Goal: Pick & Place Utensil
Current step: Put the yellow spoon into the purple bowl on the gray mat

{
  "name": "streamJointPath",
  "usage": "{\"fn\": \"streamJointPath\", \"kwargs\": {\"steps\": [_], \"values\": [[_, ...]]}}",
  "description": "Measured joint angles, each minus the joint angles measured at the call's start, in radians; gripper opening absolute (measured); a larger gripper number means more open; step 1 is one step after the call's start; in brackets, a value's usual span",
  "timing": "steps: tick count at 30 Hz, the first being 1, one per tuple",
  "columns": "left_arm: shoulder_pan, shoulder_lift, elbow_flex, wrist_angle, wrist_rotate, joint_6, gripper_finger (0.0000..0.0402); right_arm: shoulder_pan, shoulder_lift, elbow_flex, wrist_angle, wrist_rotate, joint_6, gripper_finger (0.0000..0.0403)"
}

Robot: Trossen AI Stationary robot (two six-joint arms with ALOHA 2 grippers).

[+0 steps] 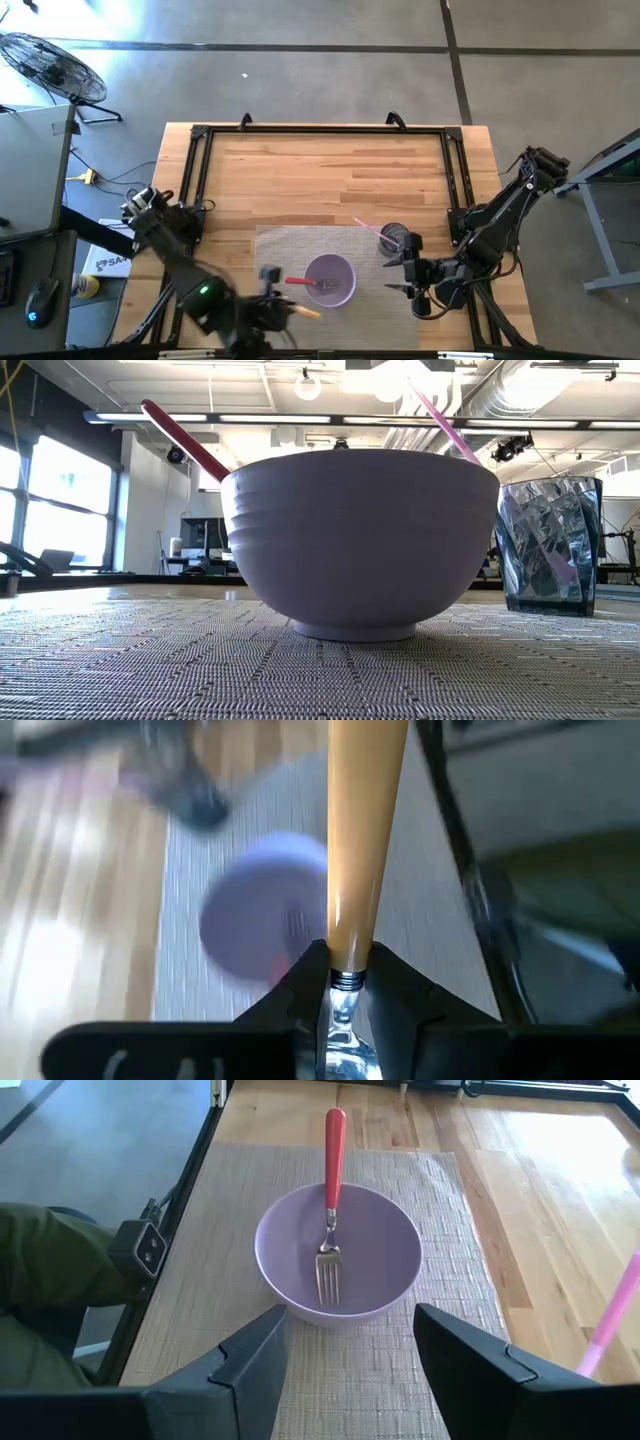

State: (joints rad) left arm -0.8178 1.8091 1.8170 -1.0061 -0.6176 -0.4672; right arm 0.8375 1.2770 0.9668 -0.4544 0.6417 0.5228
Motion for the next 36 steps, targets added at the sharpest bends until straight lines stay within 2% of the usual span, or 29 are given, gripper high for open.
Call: {"fn": "streamJointPath", "kwargs": {"steps": [4,8,13,17,22,36], "values": [[0.115,0.016,0.001,0.186,0.09,0.26,0.0047,0.0,0.0,0.0,-0.001,0.003,0.0,0.0209],[0.227,0.068,0.001,0.275,0.211,0.425,0.0047,0.0,0.0,0.0,-0.007,0.015,0.027,0.0209],[0.338,0.143,0.001,0.314,0.371,0.49,0.0048,0.002,0.0,0.0,-0.051,-0.017,0.097,0.0209],[0.386,0.205,0.0,0.325,0.441,0.489,0.0048,0.012,0.0,0.0,-0.109,-0.031,0.163,0.0209],[0.409,0.268,0.0,0.333,0.455,0.486,0.0048,0.016,0.0,0.0,-0.158,-0.028,0.218,0.0209],[0.408,0.362,0.001,0.374,0.425,0.472,0.0049,0.016,0.0,0.0,-0.159,-0.013,0.22,0.0209]]}}
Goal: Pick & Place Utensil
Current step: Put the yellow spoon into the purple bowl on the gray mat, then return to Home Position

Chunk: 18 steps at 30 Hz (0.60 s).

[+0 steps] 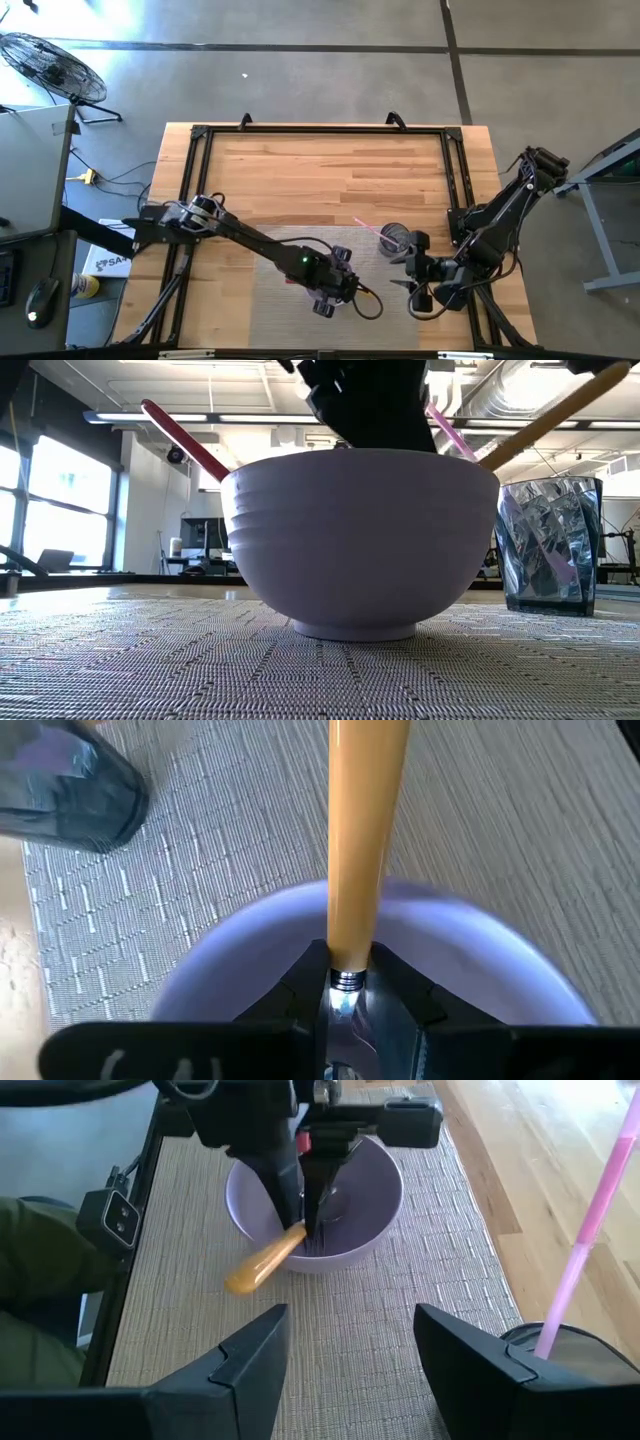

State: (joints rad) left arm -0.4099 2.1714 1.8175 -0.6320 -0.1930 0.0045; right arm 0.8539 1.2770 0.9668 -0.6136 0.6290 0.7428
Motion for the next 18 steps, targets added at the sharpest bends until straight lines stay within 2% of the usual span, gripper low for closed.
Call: {"fn": "streamJointPath", "kwargs": {"steps": [5,13,16,18], "values": [[0.0,0.005,0.0,0.003,0.001,-0.035,0.0053,0.0,0.0,0.0,0.001,0.009,0.001,0.0209],[0.004,-0.001,0.0,0.001,-0.007,-0.032,0.0121,-0.001,0.0,0.0,0.004,0.008,0.001,0.0209],[0.004,-0.013,0.0,-0.037,-0.01,-0.03,0.0133,-0.001,0.0,0.0,0.004,0.008,0.0,0.0209],[0.004,-0.038,0.0,-0.086,-0.05,-0.028,0.0134,-0.001,0.0,0.0,0.004,0.008,-0.006,0.0209]]}}
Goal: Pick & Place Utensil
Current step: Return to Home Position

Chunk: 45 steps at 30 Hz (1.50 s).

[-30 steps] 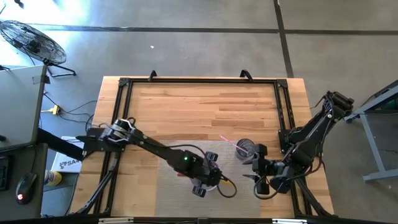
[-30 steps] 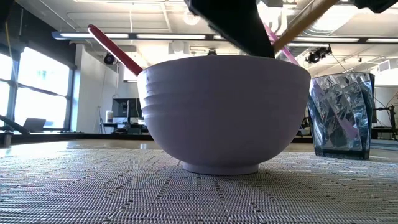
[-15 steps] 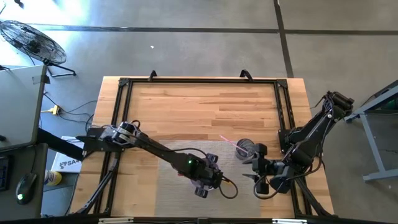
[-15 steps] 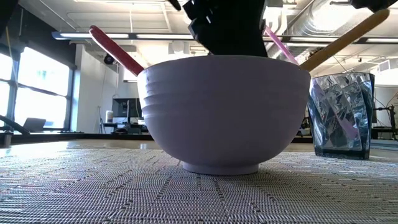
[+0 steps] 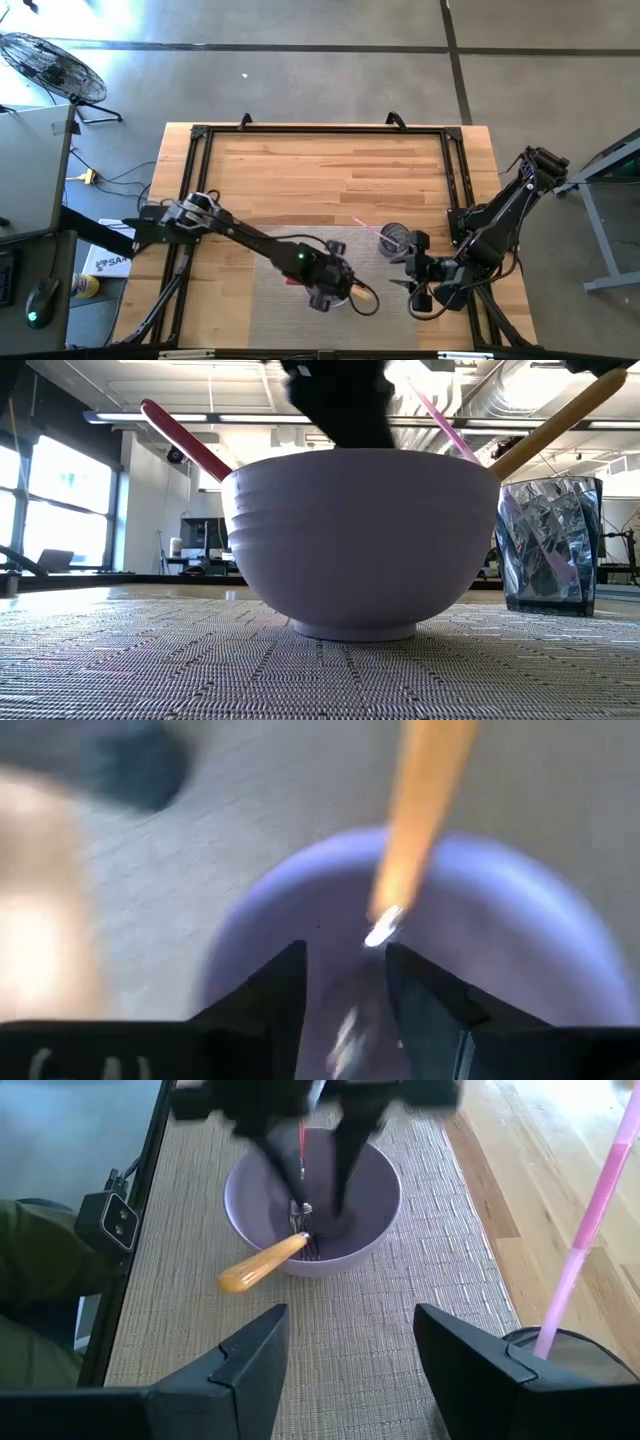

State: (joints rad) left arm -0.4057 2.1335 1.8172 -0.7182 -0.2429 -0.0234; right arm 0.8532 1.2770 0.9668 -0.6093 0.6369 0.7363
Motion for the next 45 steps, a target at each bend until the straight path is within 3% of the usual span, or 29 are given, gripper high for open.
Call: {"fn": "streamJointPath", "kwargs": {"steps": [4,15,24,29,35,42,45], "values": [[0.0,-0.084,0.004,-0.166,-0.129,-0.033,0.0129,0.0,0.0,0.0,0.0,0.0,-0.004,0.0209],[-0.014,-0.349,0.023,-0.33,-0.15,-0.139,0.0115,-0.002,0.0,0.0,0.002,0.019,-0.087,0.0209],[-0.013,-0.387,0.011,-0.414,-0.246,-0.149,0.0114,-0.052,0.0,0.0,0.007,0.066,-0.19,0.0194],[-0.013,-0.388,-0.092,-0.404,-0.267,-0.165,0.0114,-0.114,0.004,0.0,0.014,0.023,-0.231,0.0162],[-0.013,-0.446,-0.27,-0.351,-0.286,-0.218,0.0114,-0.129,0.006,0.0,0.12,-0.056,-0.467,0.01],[-0.013,-0.637,-0.543,-0.149,-0.317,-0.254,0.0114,-0.167,-0.005,0.0,0.207,-0.203,-0.689,0.0019],[-0.013,-0.737,-0.655,-0.003,-0.349,-0.231,0.0114,-0.214,-0.042,0.0,0.202,-0.287,-0.727,0.0003]]}}
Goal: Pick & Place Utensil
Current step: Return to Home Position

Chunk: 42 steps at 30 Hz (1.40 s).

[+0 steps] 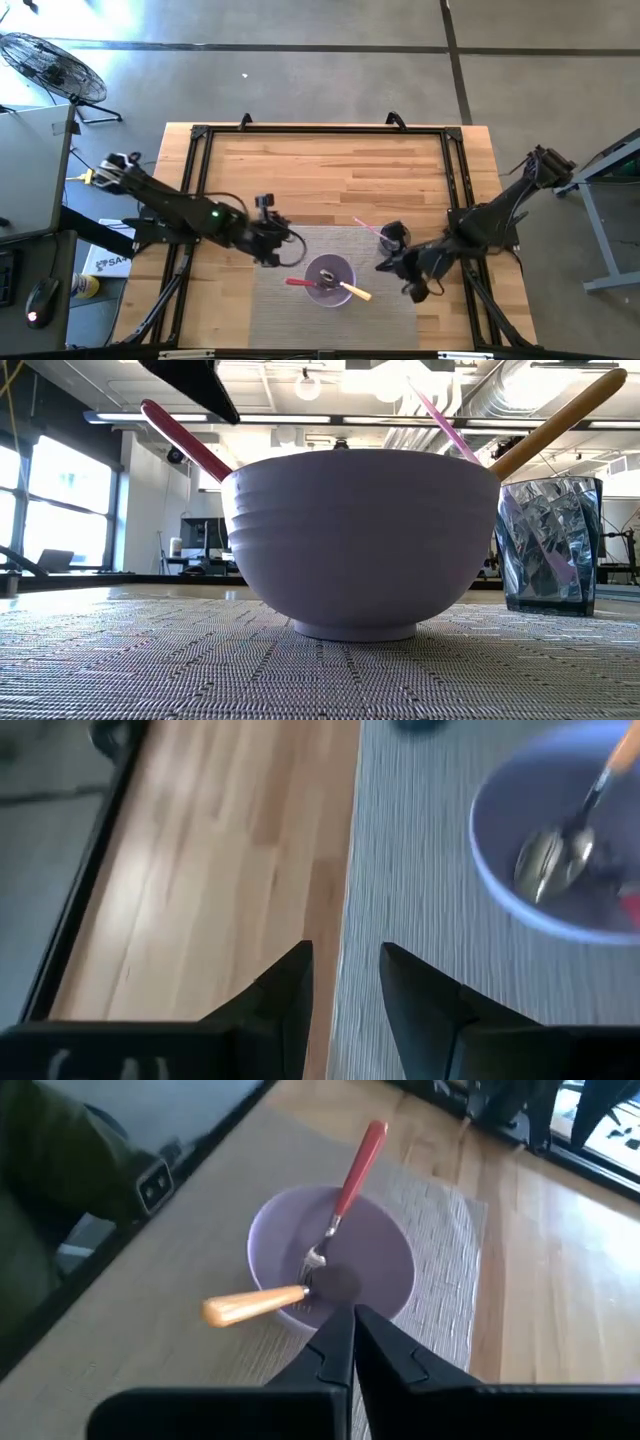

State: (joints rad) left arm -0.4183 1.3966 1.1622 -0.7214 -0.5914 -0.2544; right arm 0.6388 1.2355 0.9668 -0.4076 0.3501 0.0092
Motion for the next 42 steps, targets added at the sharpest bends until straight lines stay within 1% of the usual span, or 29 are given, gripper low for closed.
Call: {"fn": "streamJointPath", "kwargs": {"steps": [4,7,9,11,14,17,20,23,26,29,33,36,40,42], "values": [[0.025,-0.142,-0.14,0.162,0.01,0.042,0.0114,-0.072,-0.093,0.0,0.002,-0.133,-0.048,0.0012],[0.064,-0.247,-0.229,0.215,0.001,0.045,0.0114,-0.118,-0.185,0.0,0.009,-0.231,-0.103,0.0011],[0.091,-0.308,-0.272,0.231,-0.037,0.03,0.0114,-0.148,-0.248,0.0,0.008,-0.278,-0.138,0.0006],[0.117,-0.355,-0.299,0.243,-0.085,-0.007,0.0114,-0.181,-0.314,0.0,0.008,-0.324,-0.166,0.0002],[0.146,-0.399,-0.313,0.233,-0.134,-0.015,0.0115,-0.24,-0.409,0.0,0.008,-0.431,-0.196,0.0003],[0.172,-0.416,-0.313,0.222,-0.143,-0.005,0.0115,-0.303,-0.49,0.0,0.005,-0.553,-0.203,0.0004],[0.184,-0.416,-0.314,0.224,-0.124,-0.011,0.0115,-0.36,-0.558,0.0,-0.008,-0.622,-0.204,0.0001],[0.183,-0.41,-0.314,0.225,-0.089,-0.014,0.0115,-0.404,-0.606,0.0,-0.029,-0.629,-0.204,0.0004],[0.183,-0.409,-0.314,0.224,-0.019,0.01,0.0115,-0.435,-0.656,-0.033,-0.005,-0.629,-0.195,0.0003],[0.183,-0.415,-0.314,0.202,0.034,0.029,0.0115,-0.462,-0.738,-0.123,0.029,-0.625,-0.197,0.0001],[0.183,-0.443,-0.314,0.143,0.036,0.016,0.0115,-0.493,-0.894,-0.277,0.105,-0.584,-0.18,0.0005],[0.183,-0.486,-0.314,0.108,0.035,0.002,0.0115,-0.513,-1.027,-0.378,0.14,-0.554,-0.151,0.0006],[0.183,-0.563,-0.318,0.107,0.067,0.012,0.0115,-0.527,-1.213,-0.488,0.135,-0.458,-0.144,0.0002],[0.183,-0.612,-0.348,0.138,0.094,0.032,0.0115,-0.528,-1.233,-0.534,0.194,-0.424,-0.141,0.0001]]}}
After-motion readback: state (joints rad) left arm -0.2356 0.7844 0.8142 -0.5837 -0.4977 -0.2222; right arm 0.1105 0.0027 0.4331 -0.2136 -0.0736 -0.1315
